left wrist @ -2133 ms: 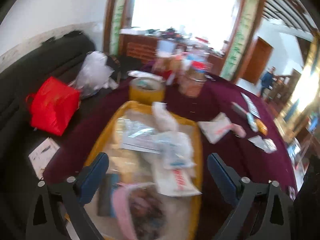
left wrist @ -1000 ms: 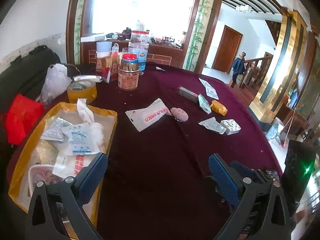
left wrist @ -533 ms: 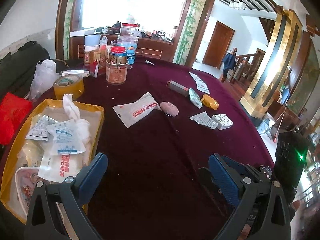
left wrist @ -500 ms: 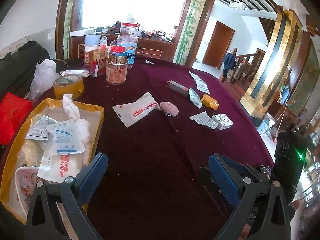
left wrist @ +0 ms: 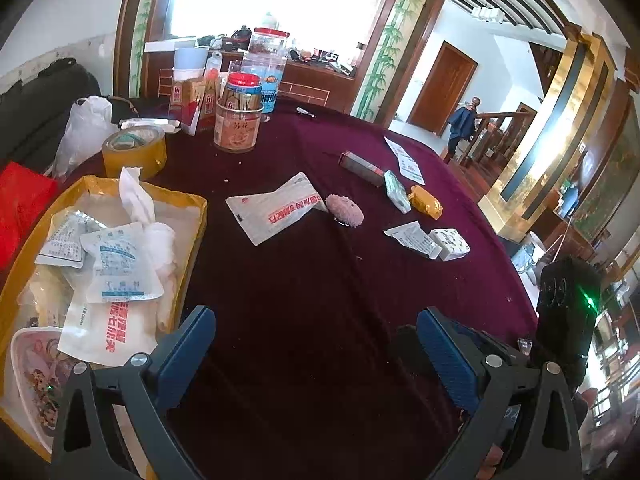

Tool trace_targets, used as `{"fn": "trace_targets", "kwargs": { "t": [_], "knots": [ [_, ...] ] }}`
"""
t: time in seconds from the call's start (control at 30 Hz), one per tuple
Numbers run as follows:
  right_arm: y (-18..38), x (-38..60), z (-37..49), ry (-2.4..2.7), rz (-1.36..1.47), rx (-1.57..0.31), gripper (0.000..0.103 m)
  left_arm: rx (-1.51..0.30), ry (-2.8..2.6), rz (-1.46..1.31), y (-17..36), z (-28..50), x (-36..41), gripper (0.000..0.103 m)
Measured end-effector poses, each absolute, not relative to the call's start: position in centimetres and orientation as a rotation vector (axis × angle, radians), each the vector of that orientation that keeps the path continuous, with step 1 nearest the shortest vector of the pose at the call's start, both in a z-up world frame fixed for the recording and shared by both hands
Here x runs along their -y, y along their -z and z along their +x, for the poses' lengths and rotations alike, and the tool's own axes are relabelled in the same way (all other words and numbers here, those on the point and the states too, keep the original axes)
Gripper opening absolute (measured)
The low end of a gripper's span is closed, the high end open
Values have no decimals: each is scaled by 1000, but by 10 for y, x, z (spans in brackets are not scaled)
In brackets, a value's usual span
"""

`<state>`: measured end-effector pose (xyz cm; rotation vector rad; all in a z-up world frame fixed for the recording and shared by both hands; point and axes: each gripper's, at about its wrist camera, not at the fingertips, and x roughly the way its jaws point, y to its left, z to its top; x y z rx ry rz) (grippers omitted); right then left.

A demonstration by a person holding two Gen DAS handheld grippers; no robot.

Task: Organize soft objects
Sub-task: 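Move both open tools back over the table toward the remaining items, then grasp the long white red-print bag with left tool while right grasps the foil packet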

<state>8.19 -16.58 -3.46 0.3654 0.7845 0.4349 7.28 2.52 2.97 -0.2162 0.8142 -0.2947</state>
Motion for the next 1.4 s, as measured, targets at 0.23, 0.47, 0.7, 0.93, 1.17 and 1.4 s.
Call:
{"fn": "trace_targets", "kwargs": {
  "t": [0.23, 0.47, 0.7, 0.93, 1.17, 1.4],
  "knots": [
    [30, 167, 95, -451, 369, -785, 103, -827, 296, -222, -26, 83, -28, 102],
    [21, 173, 118, -460, 362, -797, 103, -856, 296, -251, -21, 100, -32, 102],
    [4, 185, 153, -443, 356, -775, 103, -864, 277, -257, -23, 117, -34, 101],
    [-1, 219, 197, -318, 411, -770, 103, -905, 252, -257, -22, 146, -33, 101],
    [4, 265, 215, -161, 478, -805, 102, -976, 270, -212, -20, 191, -20, 101],
    [34, 272, 225, -122, 463, -856, 102, -1035, 245, -228, -11, 236, -20, 101]
  ]
}}
